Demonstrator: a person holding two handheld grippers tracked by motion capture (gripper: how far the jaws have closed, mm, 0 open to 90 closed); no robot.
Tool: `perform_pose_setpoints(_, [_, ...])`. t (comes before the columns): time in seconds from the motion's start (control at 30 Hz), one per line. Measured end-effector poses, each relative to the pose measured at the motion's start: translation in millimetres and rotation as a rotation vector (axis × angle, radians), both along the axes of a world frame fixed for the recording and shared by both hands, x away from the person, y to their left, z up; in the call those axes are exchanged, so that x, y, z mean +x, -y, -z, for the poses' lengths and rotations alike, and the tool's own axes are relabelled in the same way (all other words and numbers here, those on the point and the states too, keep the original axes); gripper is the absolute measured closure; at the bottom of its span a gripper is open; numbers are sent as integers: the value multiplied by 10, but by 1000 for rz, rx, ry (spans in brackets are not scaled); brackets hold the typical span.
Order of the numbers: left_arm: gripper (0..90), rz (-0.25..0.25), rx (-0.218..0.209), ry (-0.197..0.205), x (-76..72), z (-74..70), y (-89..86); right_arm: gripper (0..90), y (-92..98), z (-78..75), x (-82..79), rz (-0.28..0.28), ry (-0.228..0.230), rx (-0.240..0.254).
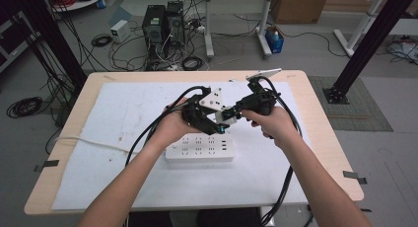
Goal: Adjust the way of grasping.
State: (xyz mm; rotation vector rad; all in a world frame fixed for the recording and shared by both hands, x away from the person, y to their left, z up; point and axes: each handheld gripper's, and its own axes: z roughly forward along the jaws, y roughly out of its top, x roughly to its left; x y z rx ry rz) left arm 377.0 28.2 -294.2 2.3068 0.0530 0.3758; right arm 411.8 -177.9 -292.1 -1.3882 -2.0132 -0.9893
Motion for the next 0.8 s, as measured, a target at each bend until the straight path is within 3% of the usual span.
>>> perform_pose_setpoints(0.03, [330, 0, 0, 0, 0, 0, 0, 623, 7, 2, 7, -2, 4, -6])
perform_pose_setpoints(0.1, [309, -30, 17, 9, -5, -26, -20, 623, 30, -3, 17, 8, 11, -8])
perform_pose_setpoints(0.17, [239, -68, 66, -20, 1, -42, -90, 623, 59, -38, 23, 1, 35, -20])
perform_pose_setpoints(0.2, [239, -68, 66, -20, 1, -42, -90, 623, 59, -38, 23, 1, 35, -20])
perform_pose_setpoints(0.23, [239, -104, 111, -23, -4, -45, -151, 623, 70, -57, 23, -1, 45, -27])
perform_pose_setpoints(0.27, [237, -141, 163, -54, -4, -46, -244, 623, 99, -134, 25, -9, 91, -92])
perform_pose_setpoints(0.3, [231, -141, 163, -54, -4, -46, -244, 623, 99, -134, 25, -9, 91, -92])
perform_pose_setpoints(0.37, [228, -203, 259, -93, 1, -73, -440, 623, 97, -230, 17, -45, 148, -193])
perform_pose_setpoints(0.4, [228, -227, 283, -118, -1, -77, -506, 623, 80, -275, 4, -67, 181, -242])
perform_pose_setpoints(0.43, [229, -227, 283, -118, -1, -77, -506, 623, 80, -275, 4, -67, 181, -242])
perform_pose_setpoints(0.47, [229, -268, 332, -131, -7, -97, -636, 622, 29, -363, -26, -130, 244, -351])
perform_pose_setpoints(0.5, [229, -268, 332, -131, -7, -97, -636, 623, 10, -387, -35, -148, 261, -377])
perform_pose_setpoints(0.53, [229, -314, 368, -153, -7, -114, -763, 623, -19, -418, -51, -175, 282, -417])
perform_pose_setpoints(0.6, [229, -345, 394, -195, -5, -129, -887, 623, -82, -472, -87, -241, 335, -496])
perform_pose_setpoints(0.63, [228, -345, 394, -195, -5, -129, -887, 623, -82, -472, -87, -241, 335, -496])
perform_pose_setpoints(0.67, [229, -376, 422, -236, 7, -134, -1011, 622, -154, -512, -122, -320, 383, -582])
perform_pose_setpoints(0.7, [229, -376, 422, -236, 7, -134, -1011, 622, -183, -529, -136, -345, 403, -618])
perform_pose_setpoints(0.73, [229, -409, 473, -299, 39, -124, -1133, 623, -213, -545, -150, -371, 417, -647])
perform_pose_setpoints(0.77, [229, -409, 473, -299, 39, -124, -1133, 623, -213, -545, -150, -371, 417, -647])
perform_pose_setpoints(0.8, [229, -446, 514, -344, 60, -100, -1247, 622, -252, -576, -171, -425, 441, -677])
